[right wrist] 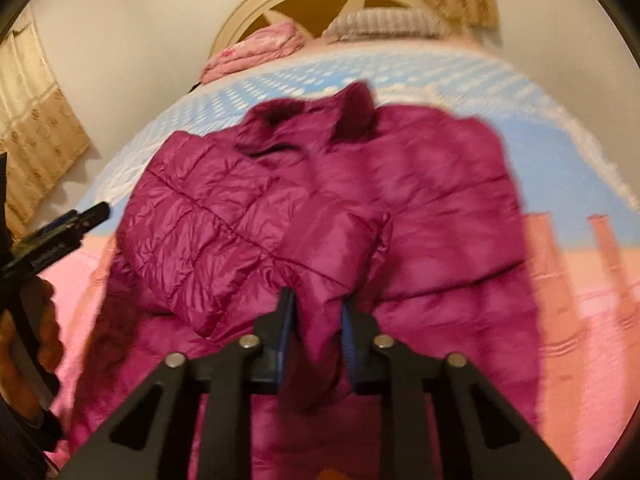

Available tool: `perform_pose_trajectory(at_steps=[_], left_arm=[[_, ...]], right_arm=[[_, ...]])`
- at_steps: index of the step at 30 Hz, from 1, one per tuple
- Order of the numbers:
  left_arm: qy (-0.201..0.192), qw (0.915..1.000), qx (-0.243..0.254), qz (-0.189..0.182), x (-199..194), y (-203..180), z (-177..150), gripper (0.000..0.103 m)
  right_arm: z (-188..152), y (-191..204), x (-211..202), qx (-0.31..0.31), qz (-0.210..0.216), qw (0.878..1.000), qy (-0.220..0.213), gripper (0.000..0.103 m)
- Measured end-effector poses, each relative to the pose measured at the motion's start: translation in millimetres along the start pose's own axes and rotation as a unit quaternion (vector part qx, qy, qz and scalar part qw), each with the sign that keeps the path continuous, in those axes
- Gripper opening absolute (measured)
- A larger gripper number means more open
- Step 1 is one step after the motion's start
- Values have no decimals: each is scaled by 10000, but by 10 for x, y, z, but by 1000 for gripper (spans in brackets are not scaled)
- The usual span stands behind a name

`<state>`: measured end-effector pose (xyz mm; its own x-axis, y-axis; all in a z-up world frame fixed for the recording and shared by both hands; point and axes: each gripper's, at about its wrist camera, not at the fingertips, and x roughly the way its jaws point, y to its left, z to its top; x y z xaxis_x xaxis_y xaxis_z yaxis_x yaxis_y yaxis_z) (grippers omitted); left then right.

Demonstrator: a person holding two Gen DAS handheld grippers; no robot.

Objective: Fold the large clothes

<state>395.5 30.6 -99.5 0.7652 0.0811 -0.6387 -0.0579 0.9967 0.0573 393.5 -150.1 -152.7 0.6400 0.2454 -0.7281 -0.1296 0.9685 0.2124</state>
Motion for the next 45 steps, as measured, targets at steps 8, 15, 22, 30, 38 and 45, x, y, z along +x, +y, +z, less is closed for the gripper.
perform_pose_trajectory(at_steps=[8,15,22,30,38,45], left_arm=[[121,9996,-195,-180,93,-106,276,85],[-106,9994,-63,-308,248,-390,619,85],[532,9984,107,-181,914,-667,377,85],[779,9956,-333,-392,1214,-508,14,89],[868,9940,-483,-451,1320,-489,-42,94],[981,9916,-644,-550,1371,-424,-75,96]], right_arm=[[0,-231,25,-202,-630,9976,202,67],[99,-206,-420,-7,-1272,9899,-633,77],[379,92,11,8,-720,9966,-406,72],[192,32,527,-14,-942,9954,-152,71],[69,45,670,-97,-1086,9939,-170,71],[42,20,701,-52,-1070,9941,-187,71]])
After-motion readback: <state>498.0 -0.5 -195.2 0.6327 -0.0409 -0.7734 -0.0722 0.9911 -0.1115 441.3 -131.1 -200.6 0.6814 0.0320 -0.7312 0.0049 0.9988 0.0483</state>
